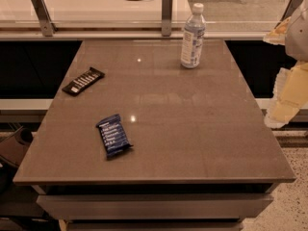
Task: Move blue plastic bottle near rxbar blueberry
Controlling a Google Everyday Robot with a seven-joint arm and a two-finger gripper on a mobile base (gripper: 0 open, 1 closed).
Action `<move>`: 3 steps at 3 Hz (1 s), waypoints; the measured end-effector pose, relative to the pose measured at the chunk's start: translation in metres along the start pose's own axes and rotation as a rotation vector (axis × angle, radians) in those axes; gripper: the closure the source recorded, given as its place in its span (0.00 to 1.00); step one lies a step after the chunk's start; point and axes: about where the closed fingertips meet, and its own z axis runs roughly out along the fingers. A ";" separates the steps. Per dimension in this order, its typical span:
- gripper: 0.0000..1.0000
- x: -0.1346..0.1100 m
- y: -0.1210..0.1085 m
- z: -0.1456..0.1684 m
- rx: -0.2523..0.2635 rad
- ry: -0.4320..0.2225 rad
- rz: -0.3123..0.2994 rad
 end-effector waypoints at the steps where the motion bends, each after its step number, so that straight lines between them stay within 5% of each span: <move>1: 0.00 0.000 0.000 0.000 0.000 0.000 0.000; 3: 0.00 0.018 -0.039 -0.002 0.073 -0.142 0.131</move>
Offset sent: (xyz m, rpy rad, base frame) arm 0.0307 -0.0229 0.0092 0.1137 -0.0429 -0.0786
